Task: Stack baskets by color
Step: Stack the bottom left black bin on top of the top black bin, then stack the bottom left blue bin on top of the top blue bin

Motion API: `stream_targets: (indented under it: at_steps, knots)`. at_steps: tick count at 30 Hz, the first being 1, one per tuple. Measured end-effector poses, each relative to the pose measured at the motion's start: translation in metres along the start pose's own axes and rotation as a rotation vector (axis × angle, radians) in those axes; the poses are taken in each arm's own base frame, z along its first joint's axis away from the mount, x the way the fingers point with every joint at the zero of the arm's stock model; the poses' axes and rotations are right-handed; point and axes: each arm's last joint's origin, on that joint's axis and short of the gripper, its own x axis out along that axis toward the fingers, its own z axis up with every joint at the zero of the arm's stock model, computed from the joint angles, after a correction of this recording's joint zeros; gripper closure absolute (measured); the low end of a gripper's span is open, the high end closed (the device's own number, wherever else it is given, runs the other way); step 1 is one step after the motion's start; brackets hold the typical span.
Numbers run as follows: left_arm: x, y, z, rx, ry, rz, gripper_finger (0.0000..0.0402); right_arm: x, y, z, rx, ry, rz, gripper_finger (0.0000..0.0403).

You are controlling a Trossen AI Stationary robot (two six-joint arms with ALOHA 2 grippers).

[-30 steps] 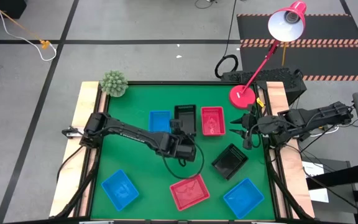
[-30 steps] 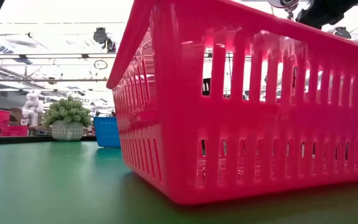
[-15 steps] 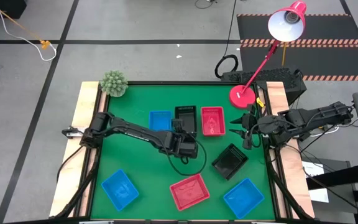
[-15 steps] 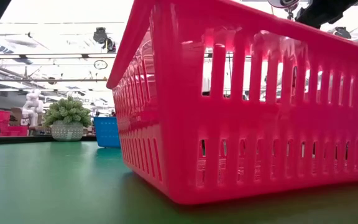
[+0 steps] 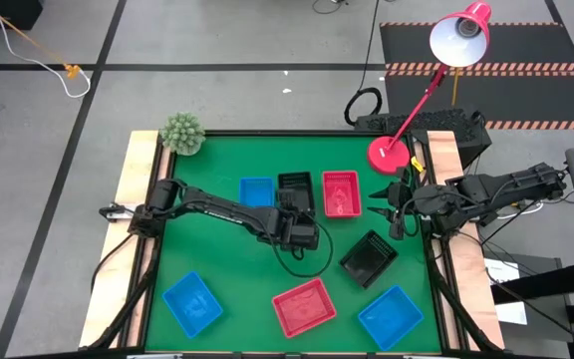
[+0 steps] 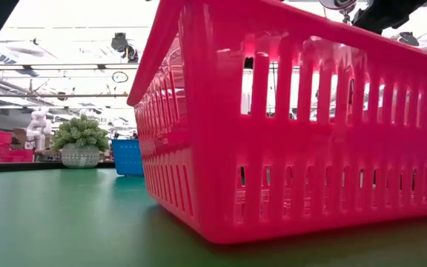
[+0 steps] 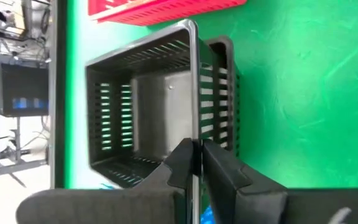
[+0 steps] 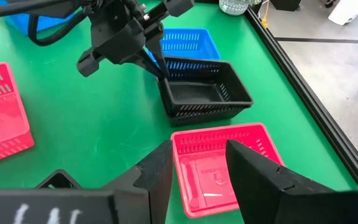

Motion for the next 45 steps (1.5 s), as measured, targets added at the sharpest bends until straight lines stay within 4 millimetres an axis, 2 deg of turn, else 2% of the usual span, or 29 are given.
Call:
stream_targets:
  at_steps: [4, 12, 18, 23, 33, 39, 45]
  knots:
    - [0.000, 0.000, 0.000, 0.004, 0.001, -0.004, 0.0349, 0.000, 0.000, 0.000, 0.000, 0.000, 0.000, 0.0261]
    - [-0.003, -0.004, 0.000, 0.004, -0.006, -0.007, 0.0276, 0.000, 0.000, 0.000, 0.000, 0.000, 0.000, 0.0261]
    - [-0.010, -0.013, 0.000, 0.011, -0.025, 0.013, 0.0264, 0.000, 0.000, 0.000, 0.000, 0.000, 0.000, 0.0261]
    - [-0.012, -0.016, 0.001, 0.006, -0.044, 0.022, 0.0288, 0.000, 0.000, 0.000, 0.000, 0.000, 0.000, 0.0261]
    - [-0.002, -0.003, 0.003, -0.055, -0.033, -0.005, 0.0396, 0.000, 0.000, 0.000, 0.000, 0.000, 0.000, 0.0261]
    - [0.005, 0.005, 0.009, -0.122, -0.062, -0.100, 0.0386, 0.000, 0.000, 0.000, 0.000, 0.000, 0.000, 0.0261]
    - [-0.004, 0.000, 0.009, -0.108, -0.076, -0.110, 0.0397, 0.000, 0.000, 0.000, 0.000, 0.000, 0.000, 0.0261]
